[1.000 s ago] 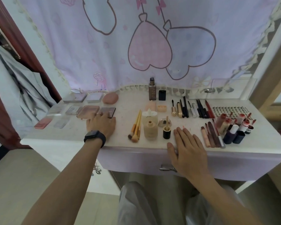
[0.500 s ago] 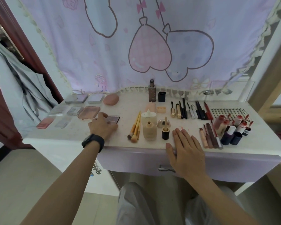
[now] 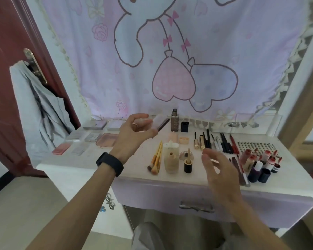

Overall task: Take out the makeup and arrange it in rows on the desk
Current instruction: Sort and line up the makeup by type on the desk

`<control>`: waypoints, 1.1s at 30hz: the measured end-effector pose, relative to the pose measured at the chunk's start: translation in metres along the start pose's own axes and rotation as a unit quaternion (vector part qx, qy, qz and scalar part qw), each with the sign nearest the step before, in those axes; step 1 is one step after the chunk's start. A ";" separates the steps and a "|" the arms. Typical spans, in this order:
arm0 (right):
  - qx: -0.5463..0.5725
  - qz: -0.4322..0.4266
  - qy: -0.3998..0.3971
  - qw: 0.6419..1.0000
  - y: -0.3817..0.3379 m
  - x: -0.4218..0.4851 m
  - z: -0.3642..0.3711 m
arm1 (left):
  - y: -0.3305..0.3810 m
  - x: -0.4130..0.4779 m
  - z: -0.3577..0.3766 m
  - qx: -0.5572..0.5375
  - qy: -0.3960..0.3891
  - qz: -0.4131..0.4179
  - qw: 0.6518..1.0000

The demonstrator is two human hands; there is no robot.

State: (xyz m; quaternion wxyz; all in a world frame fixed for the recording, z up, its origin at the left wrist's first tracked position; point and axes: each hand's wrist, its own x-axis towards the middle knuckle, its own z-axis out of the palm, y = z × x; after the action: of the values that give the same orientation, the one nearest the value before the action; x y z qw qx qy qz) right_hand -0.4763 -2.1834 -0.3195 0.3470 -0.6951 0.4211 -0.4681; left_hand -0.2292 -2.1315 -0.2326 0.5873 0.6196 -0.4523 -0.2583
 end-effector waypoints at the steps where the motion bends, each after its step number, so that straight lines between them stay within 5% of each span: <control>1: 0.046 0.024 -0.011 0.999 -0.014 0.009 -0.005 | 0.007 0.000 0.006 0.025 -0.025 0.016 0.999; 5: 0.202 0.204 -0.124 0.950 -0.055 0.047 -0.019 | 0.021 -0.006 0.033 0.127 -0.117 0.087 0.981; 9: 0.275 0.248 -0.144 0.918 -0.060 0.059 -0.031 | 0.020 -0.009 0.051 0.160 -0.157 0.107 0.969; 19: 0.440 0.322 -0.178 0.819 -0.058 0.041 -0.037 | 0.007 -0.023 0.085 -0.069 -0.078 0.012 0.994; 26: 0.228 0.209 -0.172 0.935 -0.053 0.038 -0.043 | 0.011 -0.025 0.102 -0.118 -0.071 -0.011 0.990; 33: 0.121 0.092 -0.186 0.971 -0.054 0.039 -0.056 | 0.009 -0.026 0.103 -0.062 -0.137 -0.001 0.989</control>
State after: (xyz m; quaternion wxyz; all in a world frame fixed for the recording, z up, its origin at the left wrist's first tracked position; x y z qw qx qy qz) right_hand -0.5065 -2.2023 -0.2400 0.5428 -0.6809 0.3513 -0.3441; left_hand -0.3310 -2.1586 -0.2480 0.5563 0.5413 -0.5111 -0.3692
